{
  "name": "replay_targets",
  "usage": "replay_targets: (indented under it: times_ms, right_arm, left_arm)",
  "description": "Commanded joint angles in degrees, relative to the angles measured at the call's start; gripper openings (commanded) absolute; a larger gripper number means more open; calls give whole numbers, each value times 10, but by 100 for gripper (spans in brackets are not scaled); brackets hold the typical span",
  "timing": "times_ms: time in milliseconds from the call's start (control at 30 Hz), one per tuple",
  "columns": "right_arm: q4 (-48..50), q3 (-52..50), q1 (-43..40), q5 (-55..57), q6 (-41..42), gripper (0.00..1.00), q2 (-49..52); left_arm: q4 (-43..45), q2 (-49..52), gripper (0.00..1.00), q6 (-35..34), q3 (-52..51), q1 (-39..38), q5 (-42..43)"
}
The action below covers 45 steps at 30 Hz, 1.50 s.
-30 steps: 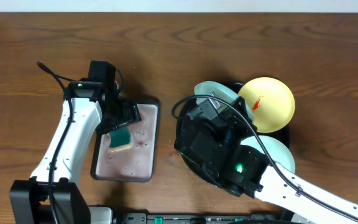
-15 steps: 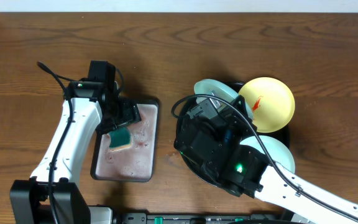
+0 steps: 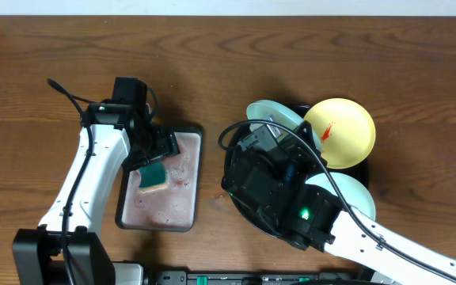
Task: Clean dirty plates on tray and stack at the side
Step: 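Lift the mint plate with the right gripper and tilt it upright, then carry the mint plate right and set it on the table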
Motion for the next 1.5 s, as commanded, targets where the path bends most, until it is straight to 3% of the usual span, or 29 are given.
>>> replay_targets:
  times_ms: [0,533,700,900,1033,1133,1233,1467]
  right_arm:
    - [2,12,8,21,-1,1,-7]
    - [2,12,7,21,9,1,-7]
    - [-7,12,-17,-21,79,1,-7]
    - [-61,12,-104,-116,201,1,-7]
    - [-53,12,-110,-137,97,1,-7]
    - [-47,13,-110,-119,90,1,-7]
    - [-46,12,-88,-129,31,1,-4]
    - [-35,12,-84,-98,80,1,-2]
  left_arm:
    - [0,-8,83,5,5,2,5]
    - [-1,-8,83,5,5,2,5]
    - [-1,-8,83,5,5,2,5]
    - [-1,-8,83,5,5,2,5]
    - [-1,-8,84,5,5,2,5]
    - [-1,-8,83,5,5,2,5]
    - [-1,-8,83,5,5,2,5]
    - [0,-8,83,5,5,2,5]
